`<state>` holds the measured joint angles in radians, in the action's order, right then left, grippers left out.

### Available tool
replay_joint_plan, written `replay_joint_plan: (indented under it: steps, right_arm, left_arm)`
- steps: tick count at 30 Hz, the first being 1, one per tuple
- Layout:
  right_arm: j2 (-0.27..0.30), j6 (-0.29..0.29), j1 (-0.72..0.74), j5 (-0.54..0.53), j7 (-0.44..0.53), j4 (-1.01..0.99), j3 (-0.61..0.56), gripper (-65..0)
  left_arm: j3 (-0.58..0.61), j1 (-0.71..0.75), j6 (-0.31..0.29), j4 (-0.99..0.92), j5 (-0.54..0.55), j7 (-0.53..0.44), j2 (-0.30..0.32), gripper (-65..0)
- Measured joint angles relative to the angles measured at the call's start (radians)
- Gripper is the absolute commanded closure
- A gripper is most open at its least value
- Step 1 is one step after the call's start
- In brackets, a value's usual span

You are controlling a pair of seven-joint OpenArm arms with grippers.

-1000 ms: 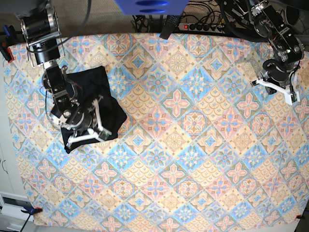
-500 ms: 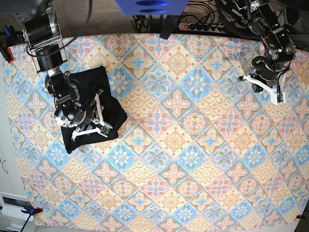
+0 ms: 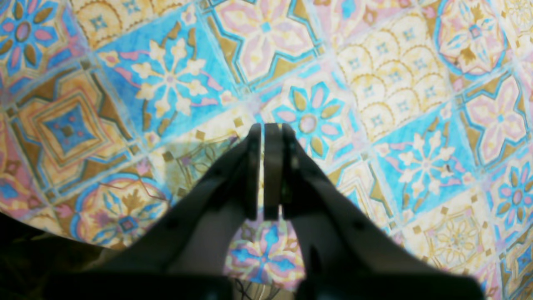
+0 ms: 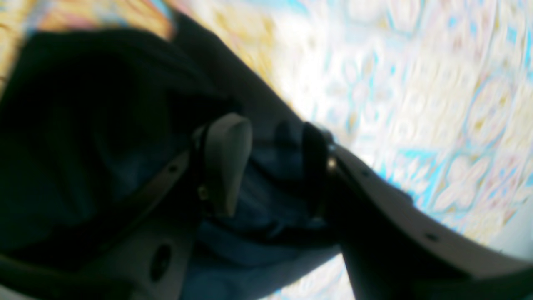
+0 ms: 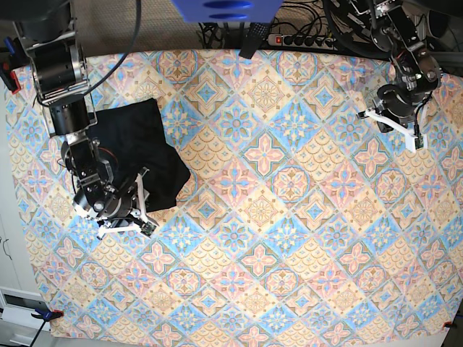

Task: Fold the T-shirt properly
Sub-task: 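Press and tuck the bundle's loose corner with the right gripper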

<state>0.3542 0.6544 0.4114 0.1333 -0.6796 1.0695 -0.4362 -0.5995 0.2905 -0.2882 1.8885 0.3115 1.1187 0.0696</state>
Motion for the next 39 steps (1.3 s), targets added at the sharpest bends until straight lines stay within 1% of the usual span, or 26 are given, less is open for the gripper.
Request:
replay_joint_plan:
  steps: [4,8,10,15,17,20,22,24,26,31,32,33,36,39]
  right_arm:
    - [0.007,0.006,0.002,0.002,0.011,-0.027,-0.083,-26.9]
    - [-0.006,0.006,0.016,-0.004,0.021,-0.014,-0.154,-26.9]
    - [-0.008,0.007,0.018,-0.009,0.032,-0.012,-0.163,-26.9]
    - [0.002,0.006,0.016,-0.003,0.026,-0.046,-0.163,-27.1]
    - [-0.005,0.003,0.020,-0.004,0.037,-0.086,-0.163,-27.1]
    - [-0.014,0.002,0.034,-0.010,0.080,-0.154,-0.164,-27.1]
    - [-0.014,0.008,0.054,-0.010,0.109,-0.190,-0.196,-26.8]
    - [-0.011,0.031,0.085,-0.014,0.130,-0.227,-0.246,-26.5]
    - [-0.011,0.047,0.101,-0.012,0.137,-0.244,-0.276,-22.8]
    - [-0.010,0.069,0.098,-0.021,0.156,-0.246,-0.279,-3.3]
    - [-0.010,0.068,0.098,-0.021,0.156,-0.246,-0.279,-1.1]
    - [-0.011,0.068,0.098,-0.021,0.155,-0.245,-0.279,0.0]
    - [-0.011,0.067,0.098,-0.018,0.153,-0.244,-0.279,-0.1]
    - [-0.013,0.066,0.085,-0.016,0.151,-0.218,-0.224,-0.2]
  left_arm:
    - [0.000,0.001,0.000,0.000,0.003,0.000,-0.003,-0.7]
    - [0.000,-0.002,0.000,0.000,0.002,0.000,-0.003,-0.7]
    - [0.000,-0.003,0.000,0.000,0.003,0.000,-0.003,-0.7]
    - [0.000,-0.005,0.000,0.000,0.003,0.000,-0.003,-0.7]
    - [0.000,-0.005,0.000,0.000,0.003,0.000,-0.003,-0.7]
    - [0.000,-0.005,0.000,0.000,0.003,0.000,-0.002,-0.7]
    - [0.000,-0.005,0.000,0.000,0.002,0.000,-0.003,-0.7]
    - [0.000,-0.006,0.000,0.000,0.003,0.000,-0.003,-0.7]
    - [0.000,-0.005,0.000,0.000,0.003,0.000,-0.003,-0.7]
    - [0.000,-0.005,0.000,0.000,0.002,0.000,-0.003,-0.7]
    - [0.000,-0.005,0.000,0.000,0.002,0.000,-0.003,-0.7]
    - [0.000,-0.005,0.000,0.000,0.003,0.000,-0.003,-0.7]
    - [0.000,-0.005,0.000,0.000,0.003,0.000,-0.003,-0.7]
    - [-0.002,-0.005,0.000,0.000,0.003,0.000,-0.003,-0.7]
